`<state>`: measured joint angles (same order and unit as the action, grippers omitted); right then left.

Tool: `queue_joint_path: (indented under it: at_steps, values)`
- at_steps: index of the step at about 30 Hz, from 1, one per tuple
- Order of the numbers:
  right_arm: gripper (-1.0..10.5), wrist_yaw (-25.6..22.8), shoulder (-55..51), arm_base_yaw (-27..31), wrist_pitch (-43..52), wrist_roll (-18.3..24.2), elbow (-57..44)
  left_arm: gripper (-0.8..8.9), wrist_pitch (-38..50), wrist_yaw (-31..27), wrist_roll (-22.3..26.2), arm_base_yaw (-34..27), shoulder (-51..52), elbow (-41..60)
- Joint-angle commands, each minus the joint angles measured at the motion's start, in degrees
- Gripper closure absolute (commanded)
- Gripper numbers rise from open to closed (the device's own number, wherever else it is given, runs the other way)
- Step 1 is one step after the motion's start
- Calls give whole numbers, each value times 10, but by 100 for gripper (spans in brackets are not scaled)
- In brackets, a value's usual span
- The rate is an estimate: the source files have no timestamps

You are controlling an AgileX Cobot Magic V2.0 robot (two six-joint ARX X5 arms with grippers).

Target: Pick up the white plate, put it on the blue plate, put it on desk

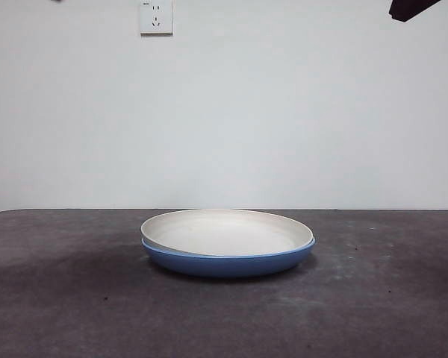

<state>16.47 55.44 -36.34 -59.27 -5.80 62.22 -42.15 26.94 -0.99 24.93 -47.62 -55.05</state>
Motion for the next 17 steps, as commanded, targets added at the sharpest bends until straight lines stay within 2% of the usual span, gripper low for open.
queue_joint_path:
  at_steps: [1, 5, 8, 12, 17]
  values:
    - [939, 0, 3, -4, 6, 5, 8, 804, 95, -3, 85, -33, 36, 11]
    - [939, 0, 3, -4, 6, 5, 8, 804, 264, -15, 93, -99, 106, 69]
    - [939, 0, 3, -4, 6, 5, 8, 804, 365, -70, 91, -140, 161, 129]
    - [939, 0, 3, -4, 6, 5, 8, 804, 437, -156, 91, -174, 222, 211]
    - [939, 0, 3, -4, 6, 5, 8, 804, 451, -250, 90, -203, 288, 312]
